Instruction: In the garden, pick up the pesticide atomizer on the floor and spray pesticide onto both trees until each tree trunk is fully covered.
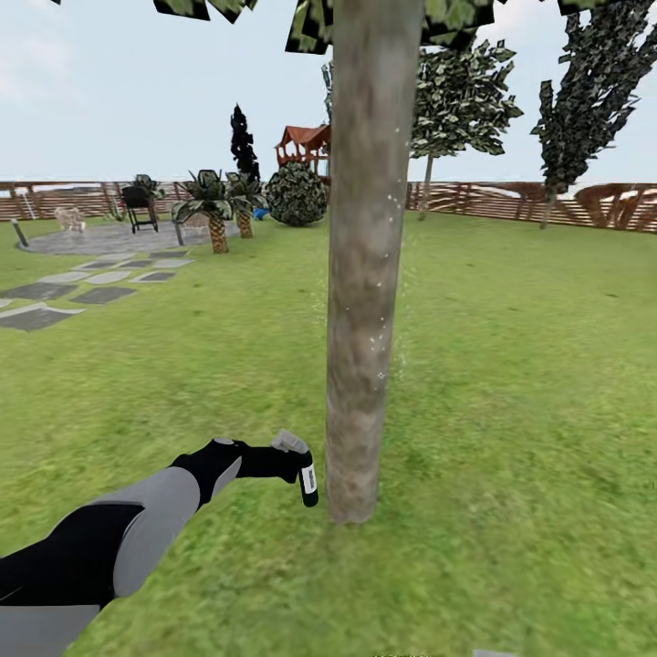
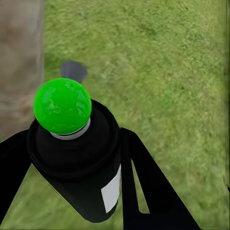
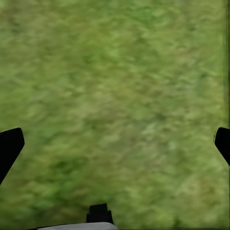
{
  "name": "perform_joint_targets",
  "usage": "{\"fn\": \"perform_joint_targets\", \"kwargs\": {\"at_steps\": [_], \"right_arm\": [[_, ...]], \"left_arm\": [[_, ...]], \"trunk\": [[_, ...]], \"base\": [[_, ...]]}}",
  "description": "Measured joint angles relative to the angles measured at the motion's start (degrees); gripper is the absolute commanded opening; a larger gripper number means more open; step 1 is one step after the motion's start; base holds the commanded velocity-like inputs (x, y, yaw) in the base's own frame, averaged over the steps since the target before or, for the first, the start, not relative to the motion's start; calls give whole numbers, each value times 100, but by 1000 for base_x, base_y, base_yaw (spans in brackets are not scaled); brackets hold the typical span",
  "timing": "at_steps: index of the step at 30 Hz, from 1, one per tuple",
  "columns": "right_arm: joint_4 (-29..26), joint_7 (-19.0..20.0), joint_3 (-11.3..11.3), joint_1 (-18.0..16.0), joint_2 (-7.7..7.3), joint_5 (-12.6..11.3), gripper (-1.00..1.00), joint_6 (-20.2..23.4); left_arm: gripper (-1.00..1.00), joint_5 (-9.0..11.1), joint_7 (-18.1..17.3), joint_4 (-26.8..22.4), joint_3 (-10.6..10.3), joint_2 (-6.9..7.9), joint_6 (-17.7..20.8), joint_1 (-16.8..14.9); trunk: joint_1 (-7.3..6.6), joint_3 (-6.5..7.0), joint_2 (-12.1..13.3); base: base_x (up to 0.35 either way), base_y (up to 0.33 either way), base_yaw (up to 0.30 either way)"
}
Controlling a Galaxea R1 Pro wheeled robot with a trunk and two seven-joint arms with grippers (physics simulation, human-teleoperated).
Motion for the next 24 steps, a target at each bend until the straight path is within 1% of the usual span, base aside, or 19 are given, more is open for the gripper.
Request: {"fn": "perform_joint_targets", "kwargs": {"at_steps": [3,5,11,13,16,18,19,20,21,22,24], "right_arm": [[1,0,0,0,0,0,100,1],[-2,0,0,0,0,0,100,-1],[-2,3,0,-1,23,0,100,1],[-3,3,-1,0,30,0,100,1],[-2,1,0,0,34,0,100,-1],[0,0,0,0,35,0,100,-2],[1,0,0,-1,35,0,100,-2],[0,0,-1,-1,35,0,100,-2],[1,0,0,-1,37,0,100,-2],[1,0,0,-1,41,0,100,-2],[-4,0,0,-1,61,0,100,-2]], "left_arm": [[-100,0,0,0,0,0,0,0],[-100,0,-1,0,2,0,-1,0],[-100,0,-1,1,0,1,-1,0],[-100,-1,0,1,0,0,-1,-1],[-100,0,0,1,1,0,-4,0],[-100,1,6,0,2,-6,-7,0],[-100,5,102,-1,8,-39,-30,0],[-100,16,536,-3,19,-129,-103,0],[-100,11,768,-2,9,-180,-130,1],[-100,19,1283,-4,17,-291,-168,1],[-100,24,2118,2,12,-506,-226,1]], "trunk": [[0,0,0],[0,0,0],[0,0,0],[-1,0,-1],[0,0,0],[0,0,0],[0,0,0],[0,0,0],[0,0,0],[0,0,0],[0,0,0]], "base": [[2,5,-297],[0,10,-138],[21,292,-20],[84,335,-138],[33,131,-241],[10,41,-115],[4,16,-46],[3,13,-37],[2,8,-23],[1,4,-12],[1,2,-6]]}}
